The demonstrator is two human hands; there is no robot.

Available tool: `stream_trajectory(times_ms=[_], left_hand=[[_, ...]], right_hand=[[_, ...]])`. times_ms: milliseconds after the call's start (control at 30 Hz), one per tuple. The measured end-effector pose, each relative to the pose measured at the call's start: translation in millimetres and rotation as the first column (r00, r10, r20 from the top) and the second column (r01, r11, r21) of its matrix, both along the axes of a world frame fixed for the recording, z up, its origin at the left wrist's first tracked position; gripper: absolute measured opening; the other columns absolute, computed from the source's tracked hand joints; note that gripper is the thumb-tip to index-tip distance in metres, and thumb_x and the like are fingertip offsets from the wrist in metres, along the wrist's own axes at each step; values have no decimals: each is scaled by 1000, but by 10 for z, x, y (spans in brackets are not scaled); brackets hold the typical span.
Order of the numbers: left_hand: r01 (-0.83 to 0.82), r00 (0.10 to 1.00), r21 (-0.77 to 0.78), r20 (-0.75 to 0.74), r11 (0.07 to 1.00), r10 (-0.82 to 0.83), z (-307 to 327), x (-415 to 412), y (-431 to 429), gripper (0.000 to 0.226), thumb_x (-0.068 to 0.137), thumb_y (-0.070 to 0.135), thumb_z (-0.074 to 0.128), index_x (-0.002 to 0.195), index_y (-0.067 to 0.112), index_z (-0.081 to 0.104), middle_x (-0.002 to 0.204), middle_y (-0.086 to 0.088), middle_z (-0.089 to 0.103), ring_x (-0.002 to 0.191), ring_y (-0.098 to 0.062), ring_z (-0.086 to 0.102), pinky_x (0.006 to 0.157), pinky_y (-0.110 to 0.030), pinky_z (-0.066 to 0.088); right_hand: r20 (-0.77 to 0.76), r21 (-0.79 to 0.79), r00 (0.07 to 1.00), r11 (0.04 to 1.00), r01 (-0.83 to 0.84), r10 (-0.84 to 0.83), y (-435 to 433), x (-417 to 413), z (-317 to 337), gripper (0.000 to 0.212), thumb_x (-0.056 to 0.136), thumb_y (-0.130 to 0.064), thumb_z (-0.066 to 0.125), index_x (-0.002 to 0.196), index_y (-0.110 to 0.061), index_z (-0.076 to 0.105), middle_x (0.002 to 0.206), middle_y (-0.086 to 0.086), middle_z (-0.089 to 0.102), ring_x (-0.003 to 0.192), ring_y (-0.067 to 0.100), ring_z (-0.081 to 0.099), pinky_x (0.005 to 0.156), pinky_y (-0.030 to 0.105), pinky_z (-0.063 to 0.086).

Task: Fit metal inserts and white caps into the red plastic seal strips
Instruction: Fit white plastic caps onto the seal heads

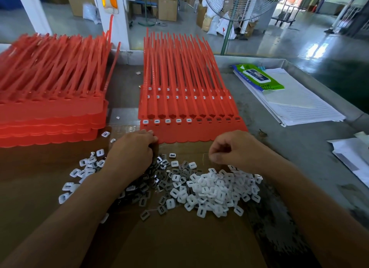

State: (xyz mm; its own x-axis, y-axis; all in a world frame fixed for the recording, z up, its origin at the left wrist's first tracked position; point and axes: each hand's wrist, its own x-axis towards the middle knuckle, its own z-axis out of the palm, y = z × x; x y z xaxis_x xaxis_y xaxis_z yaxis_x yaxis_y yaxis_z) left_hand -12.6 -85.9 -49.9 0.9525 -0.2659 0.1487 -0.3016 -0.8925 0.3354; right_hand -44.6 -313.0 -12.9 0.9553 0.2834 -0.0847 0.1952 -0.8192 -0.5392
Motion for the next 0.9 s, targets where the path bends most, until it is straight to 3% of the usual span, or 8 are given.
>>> stream_trajectory(times_ms=[133, 267, 400, 467, 667, 900], left_hand=[[3, 1000, 2, 0, 1000, -3, 7, -2, -5, 44, 83, 3, 43, 125, 16, 53, 138, 2, 44, 128, -15, 38, 106, -28, 26], [8, 1000, 1, 14, 1000, -8, 8, -8, 0, 44, 83, 3, 44, 124, 16, 54, 137, 2, 45, 127, -15, 40, 106, -28, 27], [5, 1000, -13, 12, 1000, -5, 4, -17, 5, 44, 82, 2, 44, 123, 15, 55, 136, 1, 46, 126, -15, 41, 106, -30, 28], [2, 1000, -26, 15, 1000, -1, 0, -19, 7, 44, 82, 1, 44, 122, 15, 55, 136, 1, 47, 126, -15, 41, 106, -30, 28], [7, 1000, -48, 22, 999, -5, -2, -20, 5, 45, 80, -1, 44, 121, 14, 57, 135, 0, 48, 125, -15, 42, 103, -25, 28], [18, 1000, -30, 16, 999, -18, 5, -28, 19, 45, 81, 0, 44, 121, 15, 56, 136, 0, 47, 125, -16, 42, 103, -26, 29]], right_hand=[[71, 82, 994, 993, 82, -88, -6, 95, -4, 13, 79, -29, 67, 68, -30, 61, 63, -11, 61, 55, -4, 53, 54, 8, 43], [82, 112, 987, 986, 126, -135, 17, 242, -18, 18, 82, -19, 65, 72, -31, 58, 72, -12, 61, 67, -2, 56, 59, 10, 41], [53, 241, 970, 945, 219, -238, 44, 426, -63, 17, 84, -9, 64, 79, -25, 58, 80, -1, 66, 71, 10, 64, 64, 22, 54], [59, 258, 956, 930, 262, -286, 55, 541, -71, 15, 85, -9, 63, 77, -21, 58, 78, 2, 67, 69, 9, 65, 62, 20, 54], [147, 135, 943, 950, 281, -300, 105, 823, -128, 5, 86, -13, 61, 83, -17, 64, 86, -7, 58, 86, 7, 51, 75, 23, 36], [130, 94, 951, 958, 271, -282, 144, 939, -175, 9, 85, -11, 61, 87, -11, 70, 90, -4, 63, 81, 5, 52, 75, 23, 38]])
